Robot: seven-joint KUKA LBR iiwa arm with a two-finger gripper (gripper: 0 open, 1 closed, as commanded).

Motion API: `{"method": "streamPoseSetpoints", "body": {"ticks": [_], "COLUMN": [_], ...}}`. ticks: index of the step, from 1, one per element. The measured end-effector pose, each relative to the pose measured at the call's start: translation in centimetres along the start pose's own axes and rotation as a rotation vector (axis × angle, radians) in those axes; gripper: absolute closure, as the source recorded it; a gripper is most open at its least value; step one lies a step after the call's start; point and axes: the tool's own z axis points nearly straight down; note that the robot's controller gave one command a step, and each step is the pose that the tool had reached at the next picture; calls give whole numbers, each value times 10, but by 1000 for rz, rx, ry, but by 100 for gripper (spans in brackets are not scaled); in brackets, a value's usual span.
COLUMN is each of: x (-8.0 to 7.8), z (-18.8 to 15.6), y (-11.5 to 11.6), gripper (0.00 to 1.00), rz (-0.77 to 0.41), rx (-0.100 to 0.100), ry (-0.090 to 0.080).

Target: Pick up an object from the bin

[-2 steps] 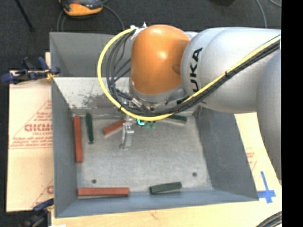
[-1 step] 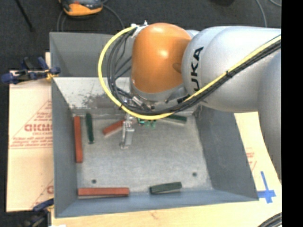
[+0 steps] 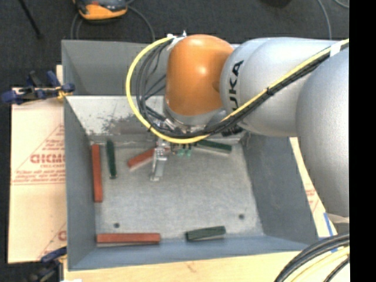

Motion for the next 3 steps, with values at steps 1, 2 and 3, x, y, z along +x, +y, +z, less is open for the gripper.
{"method": "streamPoseSetpoints", "body": {"ticks": [1,2,3], "x": [3,-26,-40], "z": [66,101,108], "y": [-24,-60,-45], "gripper": [0,0,0], "rz": [148,91,173], "rx": [2,2,8], "ry": [4,2,5]}}
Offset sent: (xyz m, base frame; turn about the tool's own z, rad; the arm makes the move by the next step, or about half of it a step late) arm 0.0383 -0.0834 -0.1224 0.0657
